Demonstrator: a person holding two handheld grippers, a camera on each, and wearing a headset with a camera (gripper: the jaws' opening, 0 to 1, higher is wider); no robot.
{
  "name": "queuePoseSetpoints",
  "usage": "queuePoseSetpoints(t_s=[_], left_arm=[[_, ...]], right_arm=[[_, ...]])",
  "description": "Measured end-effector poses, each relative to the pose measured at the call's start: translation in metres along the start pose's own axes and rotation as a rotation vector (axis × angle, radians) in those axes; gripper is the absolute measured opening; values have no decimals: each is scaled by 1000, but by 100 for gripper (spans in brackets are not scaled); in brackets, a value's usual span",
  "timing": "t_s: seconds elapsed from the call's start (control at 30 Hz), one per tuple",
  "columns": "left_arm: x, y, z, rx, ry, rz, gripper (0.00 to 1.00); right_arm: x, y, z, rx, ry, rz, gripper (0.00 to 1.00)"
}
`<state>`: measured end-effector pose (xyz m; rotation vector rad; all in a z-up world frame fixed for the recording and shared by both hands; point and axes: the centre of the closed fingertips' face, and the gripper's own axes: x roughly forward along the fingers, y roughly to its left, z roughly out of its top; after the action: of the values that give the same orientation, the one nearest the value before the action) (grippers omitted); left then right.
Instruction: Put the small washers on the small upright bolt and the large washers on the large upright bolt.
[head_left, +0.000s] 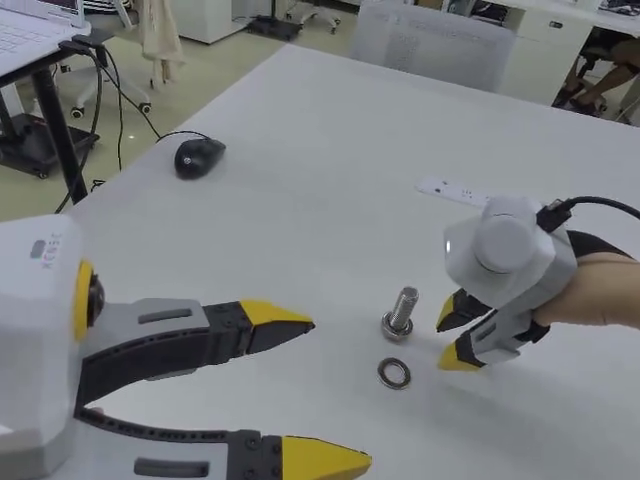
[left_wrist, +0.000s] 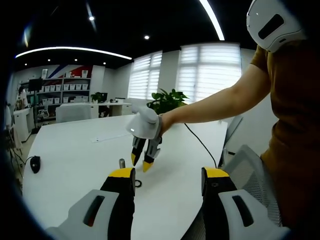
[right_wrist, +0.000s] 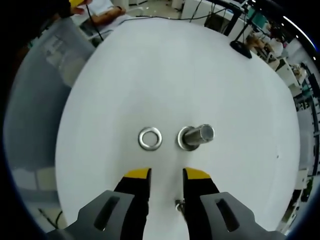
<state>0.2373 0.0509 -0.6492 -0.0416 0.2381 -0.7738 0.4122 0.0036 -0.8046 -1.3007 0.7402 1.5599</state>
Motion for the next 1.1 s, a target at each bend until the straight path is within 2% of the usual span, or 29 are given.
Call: queuePoseSetpoints(t_s=[0.2, 0.33, 0.6, 0.87, 0.9, 0.97, 1.03, 1.1], left_arm=[[-2, -3, 0, 6, 0, 1, 52], [-4, -3, 0, 4, 0, 3, 52], [-7, -1, 0, -2, -5, 14, 52], [-6, 3, -2, -12, -6, 24, 52], [-6, 3, -2, -14, -8, 25, 52], [-6, 4, -3, -15, -7, 27, 52], [-6, 5, -3, -18, -7, 29, 52], [-6, 5, -3, -20, -8, 32, 52]], right_arm=[[4, 10, 6, 18, -20, 8, 26], [8, 16, 15, 24, -47, 18, 26], [20, 18, 30, 22, -77, 38, 30], [32, 24, 34, 9, -65, 71, 33], [32, 26, 32, 10, -58, 90, 33], [32, 24, 34, 17, -70, 86, 32], [33, 28, 33, 45, -70, 117, 31], [32, 26, 33, 34, -79, 105, 31]])
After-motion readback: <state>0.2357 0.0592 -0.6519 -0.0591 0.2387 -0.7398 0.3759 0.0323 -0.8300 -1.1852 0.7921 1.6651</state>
